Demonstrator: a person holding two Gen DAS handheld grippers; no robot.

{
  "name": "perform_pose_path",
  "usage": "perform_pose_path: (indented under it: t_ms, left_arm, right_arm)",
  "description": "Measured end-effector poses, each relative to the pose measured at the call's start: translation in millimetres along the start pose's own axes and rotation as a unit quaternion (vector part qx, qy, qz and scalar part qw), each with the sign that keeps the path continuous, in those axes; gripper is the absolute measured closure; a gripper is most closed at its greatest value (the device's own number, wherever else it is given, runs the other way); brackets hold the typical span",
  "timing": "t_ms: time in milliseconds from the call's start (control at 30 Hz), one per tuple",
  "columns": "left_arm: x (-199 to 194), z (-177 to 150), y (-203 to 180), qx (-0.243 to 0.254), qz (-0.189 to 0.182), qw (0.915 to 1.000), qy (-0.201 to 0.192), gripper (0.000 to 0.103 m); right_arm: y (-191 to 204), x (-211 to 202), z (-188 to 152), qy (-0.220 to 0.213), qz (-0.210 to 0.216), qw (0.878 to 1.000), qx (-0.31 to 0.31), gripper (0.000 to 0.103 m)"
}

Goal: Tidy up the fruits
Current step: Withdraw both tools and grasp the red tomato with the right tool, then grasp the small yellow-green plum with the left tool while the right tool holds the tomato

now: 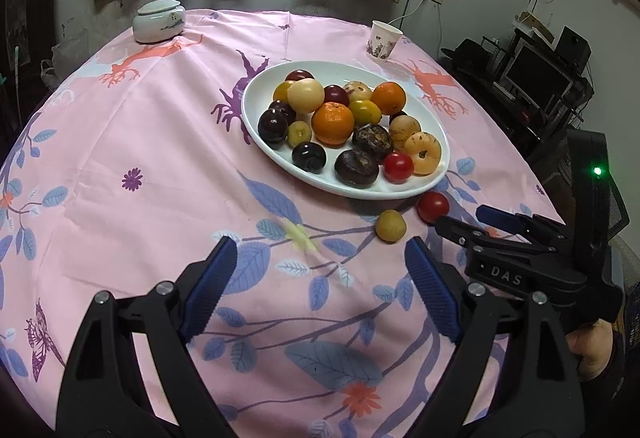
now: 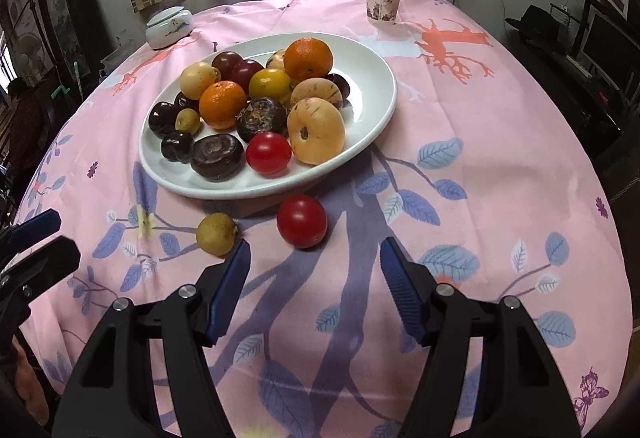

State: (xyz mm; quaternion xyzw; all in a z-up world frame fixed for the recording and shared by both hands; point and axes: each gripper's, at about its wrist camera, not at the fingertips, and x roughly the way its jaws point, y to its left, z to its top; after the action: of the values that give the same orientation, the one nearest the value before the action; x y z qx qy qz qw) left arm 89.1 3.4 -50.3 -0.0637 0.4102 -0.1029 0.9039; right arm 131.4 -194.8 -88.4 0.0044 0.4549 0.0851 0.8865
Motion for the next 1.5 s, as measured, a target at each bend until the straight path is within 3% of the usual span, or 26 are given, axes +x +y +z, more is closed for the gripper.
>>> perform_pose_path:
  t_ms: [133, 167, 200, 233, 633, 900, 967, 1133, 1300, 1433, 1500]
  left_arm:
    - [-0.6, -1.3, 1.1, -0.001, 0.001, 1.0000, 0.002, 0.016]
    - [-0.4, -1.7, 1.5, -0.002, 0.000, 1.0000, 0.003, 0.016]
    - [-0.2, -1.6, 1.8, -0.003, -0.001, 1.0000, 0.004, 0.016]
    - [0.2, -1.6, 1.7, -0.003, 0.000, 1.0000, 0.004, 0.016]
    - [36.1, 1.2, -37.6, 0.034, 0.001, 0.9989, 0.032, 0.015]
    - [78.4, 5.3, -63.9, 0.060, 0.029, 0.9965, 0.050, 0.017]
    - [86.2, 6.7, -67.2, 0.062, 0.033, 0.9960, 0.056, 0.026]
    - [100.8, 5.3, -71.8, 0.069, 0.042, 0.9940, 0.073, 0.036]
    - [105.9, 5.1, -76.9, 0.082, 0.060, 0.9926, 0.067, 0.044]
    - [104.1, 6.2, -74.6, 0.075, 0.051, 0.9940, 0.061, 0.074]
    - [103.0, 6.3, -71.6, 0.067, 0.045, 0.9949, 0.060, 0.076]
  right_arm:
    - [1.4, 25.0, 10.7, 0.018, -0.002, 1.000, 0.001, 0.039]
    - [0.8, 31.6, 12.1, 0.025, 0.001, 1.000, 0.004, 0.053]
    - [1.7, 33.2, 13.0, 0.021, -0.008, 1.000, 0.000, 0.058]
    - [3.9, 31.6, 14.3, 0.017, -0.003, 1.000, -0.007, 0.074]
    - [-20.2, -33.4, -20.4, -0.009, 0.019, 0.999, 0.030, 0.073]
    - [-46.4, -53.9, -39.2, -0.025, 0.035, 0.997, 0.059, 0.073]
    - [-50.1, -54.1, -40.8, -0.024, 0.038, 0.997, 0.061, 0.073]
    - [-54.7, -53.8, -43.9, -0.021, 0.046, 0.997, 0.063, 0.073]
    - [-53.3, -52.1, -44.6, -0.018, 0.055, 0.996, 0.065, 0.073]
    - [-49.1, -51.3, -45.6, -0.014, 0.059, 0.996, 0.062, 0.073]
    - [-46.7, -51.7, -45.4, -0.013, 0.059, 0.996, 0.061, 0.073]
